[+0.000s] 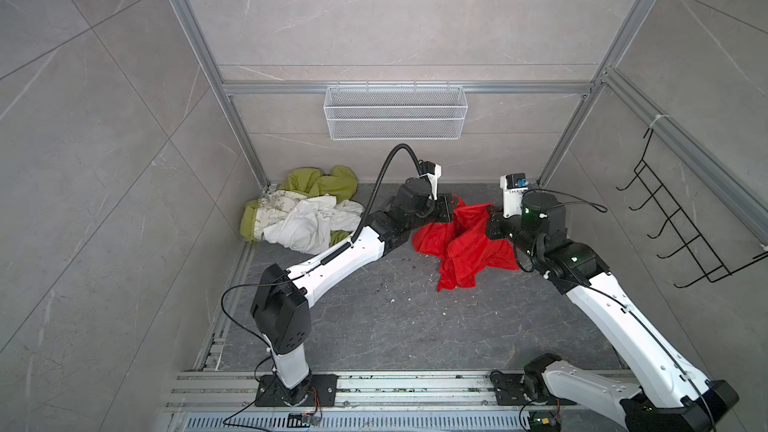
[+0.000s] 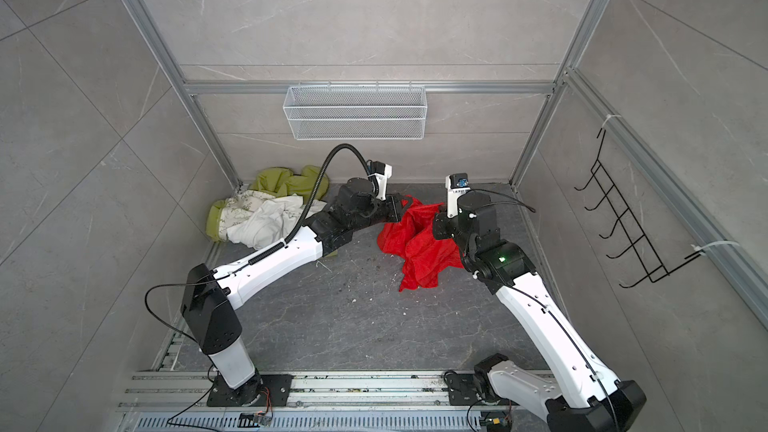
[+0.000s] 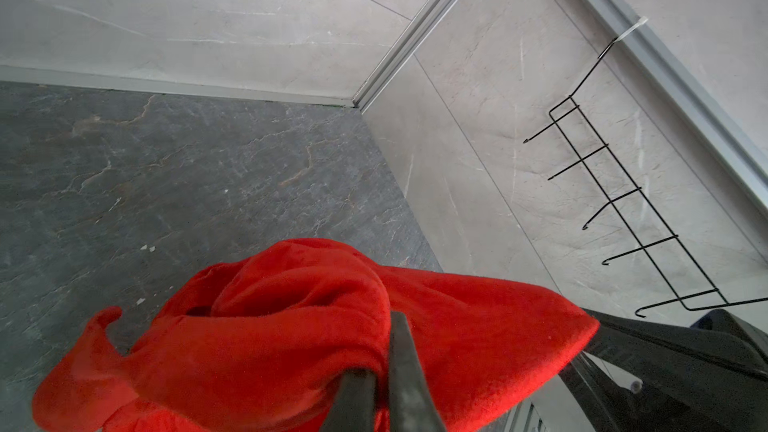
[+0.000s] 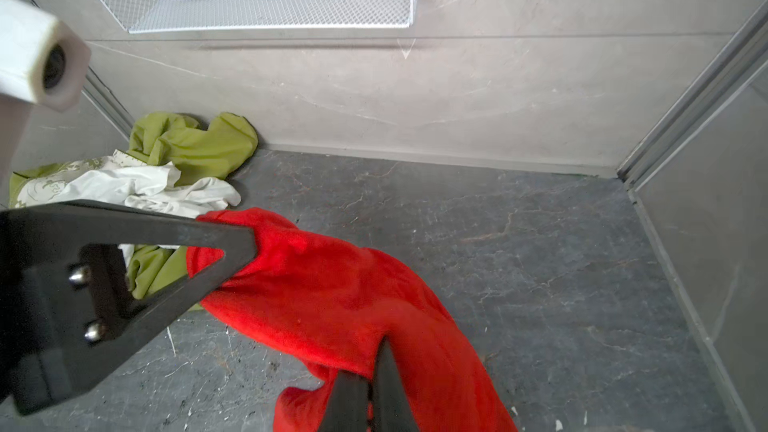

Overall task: Pick out a specific cloth from the pile
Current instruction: 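Hold the red cloth with both grippers and lower it toward the open floor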

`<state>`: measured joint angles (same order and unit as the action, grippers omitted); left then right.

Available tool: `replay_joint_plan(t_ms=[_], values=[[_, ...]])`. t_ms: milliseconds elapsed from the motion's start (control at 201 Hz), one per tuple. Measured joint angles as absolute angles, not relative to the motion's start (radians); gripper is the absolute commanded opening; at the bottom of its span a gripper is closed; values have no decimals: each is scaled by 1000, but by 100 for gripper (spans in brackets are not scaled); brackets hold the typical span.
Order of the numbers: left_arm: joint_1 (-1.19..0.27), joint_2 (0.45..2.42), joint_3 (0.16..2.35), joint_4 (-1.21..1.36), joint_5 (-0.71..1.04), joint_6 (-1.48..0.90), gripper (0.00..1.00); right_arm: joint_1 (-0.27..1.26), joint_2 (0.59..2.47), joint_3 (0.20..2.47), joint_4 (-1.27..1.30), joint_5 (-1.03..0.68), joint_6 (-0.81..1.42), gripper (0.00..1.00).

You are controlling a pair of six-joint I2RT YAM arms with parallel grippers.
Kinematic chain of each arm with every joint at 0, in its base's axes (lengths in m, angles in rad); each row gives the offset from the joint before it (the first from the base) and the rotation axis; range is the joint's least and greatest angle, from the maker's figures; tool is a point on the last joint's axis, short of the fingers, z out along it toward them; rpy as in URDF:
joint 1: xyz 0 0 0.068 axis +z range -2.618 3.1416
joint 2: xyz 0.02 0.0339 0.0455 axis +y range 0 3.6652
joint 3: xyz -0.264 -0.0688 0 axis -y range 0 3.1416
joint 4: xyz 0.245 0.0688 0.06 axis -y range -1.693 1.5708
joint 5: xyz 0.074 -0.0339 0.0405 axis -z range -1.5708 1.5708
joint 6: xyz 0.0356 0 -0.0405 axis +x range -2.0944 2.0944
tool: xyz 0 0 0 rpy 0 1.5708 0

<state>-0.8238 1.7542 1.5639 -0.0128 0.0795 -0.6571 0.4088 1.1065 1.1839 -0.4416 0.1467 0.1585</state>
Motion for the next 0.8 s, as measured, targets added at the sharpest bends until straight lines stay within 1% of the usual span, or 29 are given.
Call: replay_joint_plan(t_ms=[179,797], values=[[-817,1735,1512,-12,69,-657,0,403,1124,1151,-450,113,184,0],[-811,1724,1434,30,57,-657,0,381,1124,1070,-453,65,210,0]])
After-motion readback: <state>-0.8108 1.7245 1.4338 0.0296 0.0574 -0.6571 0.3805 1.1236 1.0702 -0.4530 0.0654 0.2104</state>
